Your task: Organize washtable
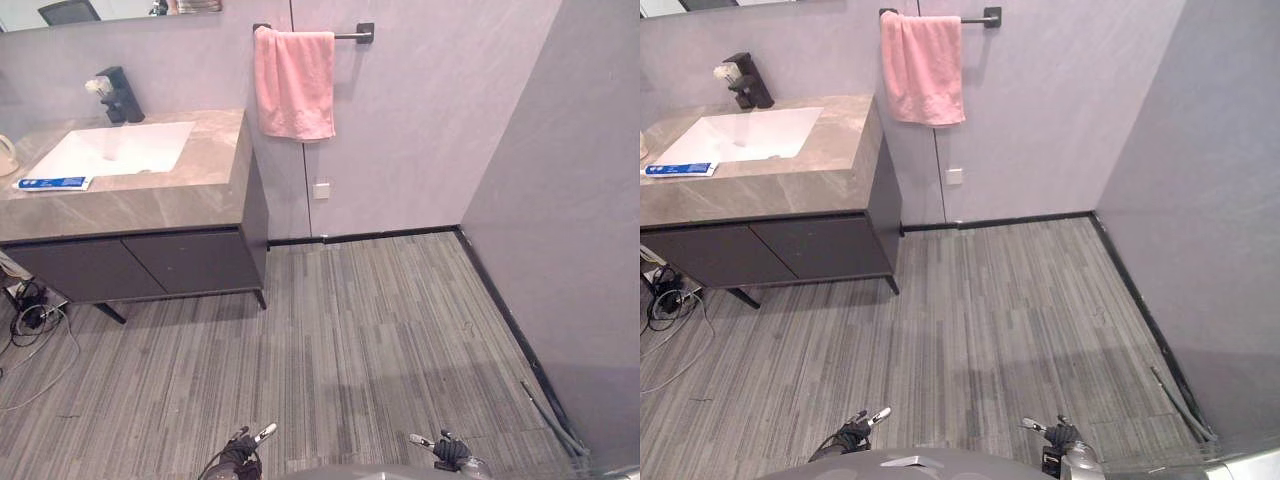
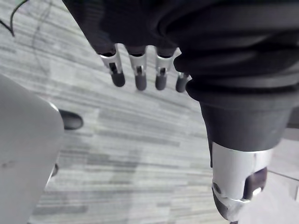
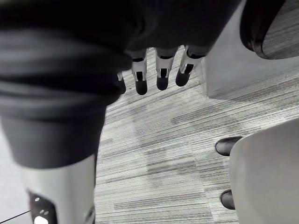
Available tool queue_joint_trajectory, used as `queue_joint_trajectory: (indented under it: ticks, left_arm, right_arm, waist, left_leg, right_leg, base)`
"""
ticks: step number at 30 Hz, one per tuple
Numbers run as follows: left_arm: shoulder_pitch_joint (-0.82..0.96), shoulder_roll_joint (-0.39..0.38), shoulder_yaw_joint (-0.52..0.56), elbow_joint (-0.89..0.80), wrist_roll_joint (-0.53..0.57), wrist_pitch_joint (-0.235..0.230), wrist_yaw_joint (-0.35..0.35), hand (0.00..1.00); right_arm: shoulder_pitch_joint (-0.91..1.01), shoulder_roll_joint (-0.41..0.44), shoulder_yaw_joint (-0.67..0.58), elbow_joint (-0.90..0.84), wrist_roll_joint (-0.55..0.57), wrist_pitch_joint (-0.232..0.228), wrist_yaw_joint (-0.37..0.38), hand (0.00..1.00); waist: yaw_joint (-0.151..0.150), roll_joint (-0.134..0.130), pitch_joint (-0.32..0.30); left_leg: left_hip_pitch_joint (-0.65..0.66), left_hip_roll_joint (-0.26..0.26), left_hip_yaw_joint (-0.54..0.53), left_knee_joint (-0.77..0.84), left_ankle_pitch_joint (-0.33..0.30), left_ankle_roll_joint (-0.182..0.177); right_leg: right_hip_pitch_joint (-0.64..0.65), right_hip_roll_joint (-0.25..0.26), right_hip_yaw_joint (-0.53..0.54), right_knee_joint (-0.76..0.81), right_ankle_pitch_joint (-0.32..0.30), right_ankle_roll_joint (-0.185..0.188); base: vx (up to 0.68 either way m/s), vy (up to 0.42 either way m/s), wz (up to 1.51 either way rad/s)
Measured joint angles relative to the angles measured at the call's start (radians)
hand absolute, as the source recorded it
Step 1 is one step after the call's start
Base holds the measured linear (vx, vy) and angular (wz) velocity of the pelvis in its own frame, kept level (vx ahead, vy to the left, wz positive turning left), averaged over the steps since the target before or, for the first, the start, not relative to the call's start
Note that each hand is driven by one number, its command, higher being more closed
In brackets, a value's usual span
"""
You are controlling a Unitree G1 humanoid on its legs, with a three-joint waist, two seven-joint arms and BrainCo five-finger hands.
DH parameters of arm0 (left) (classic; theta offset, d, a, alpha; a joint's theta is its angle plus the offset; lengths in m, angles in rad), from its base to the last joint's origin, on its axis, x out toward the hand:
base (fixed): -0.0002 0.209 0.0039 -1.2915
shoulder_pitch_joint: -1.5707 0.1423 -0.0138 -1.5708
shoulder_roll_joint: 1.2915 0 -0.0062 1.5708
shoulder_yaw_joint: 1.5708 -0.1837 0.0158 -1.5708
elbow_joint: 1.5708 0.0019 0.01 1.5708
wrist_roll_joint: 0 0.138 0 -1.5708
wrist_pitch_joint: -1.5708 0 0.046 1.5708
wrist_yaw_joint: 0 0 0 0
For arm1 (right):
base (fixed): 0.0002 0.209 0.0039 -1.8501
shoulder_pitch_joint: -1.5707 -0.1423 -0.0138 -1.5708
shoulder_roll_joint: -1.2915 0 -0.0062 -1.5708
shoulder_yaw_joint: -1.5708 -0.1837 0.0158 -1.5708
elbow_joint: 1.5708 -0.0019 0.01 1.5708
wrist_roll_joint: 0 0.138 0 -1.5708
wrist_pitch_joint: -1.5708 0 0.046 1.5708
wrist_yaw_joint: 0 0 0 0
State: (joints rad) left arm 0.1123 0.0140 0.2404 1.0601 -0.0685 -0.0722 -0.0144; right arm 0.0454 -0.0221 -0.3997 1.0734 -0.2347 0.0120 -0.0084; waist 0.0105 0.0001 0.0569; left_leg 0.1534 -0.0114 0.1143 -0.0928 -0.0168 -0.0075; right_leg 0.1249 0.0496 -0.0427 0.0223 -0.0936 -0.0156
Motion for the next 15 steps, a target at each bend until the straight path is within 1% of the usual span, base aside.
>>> queue_joint_trajectory:
  ticks: [15]
  left_arm:
    - [-0.001,0.004,-0.003,0.006,-0.004,0.000,-0.014,0.00]
  right_arm:
    - [-0.014,0.001,-0.008,0.029,0.020,-0.001,0.008,0.00]
  waist:
    - [-0.002,0.000,0.005]
  left_leg:
    - [0.007,0.000,0.003,-0.001,0.000,0.000]
  right_leg:
    - [0.005,-0.001,0.001,0.004,0.000,0.000]
  base:
    - [0.00,0.000,0.00]
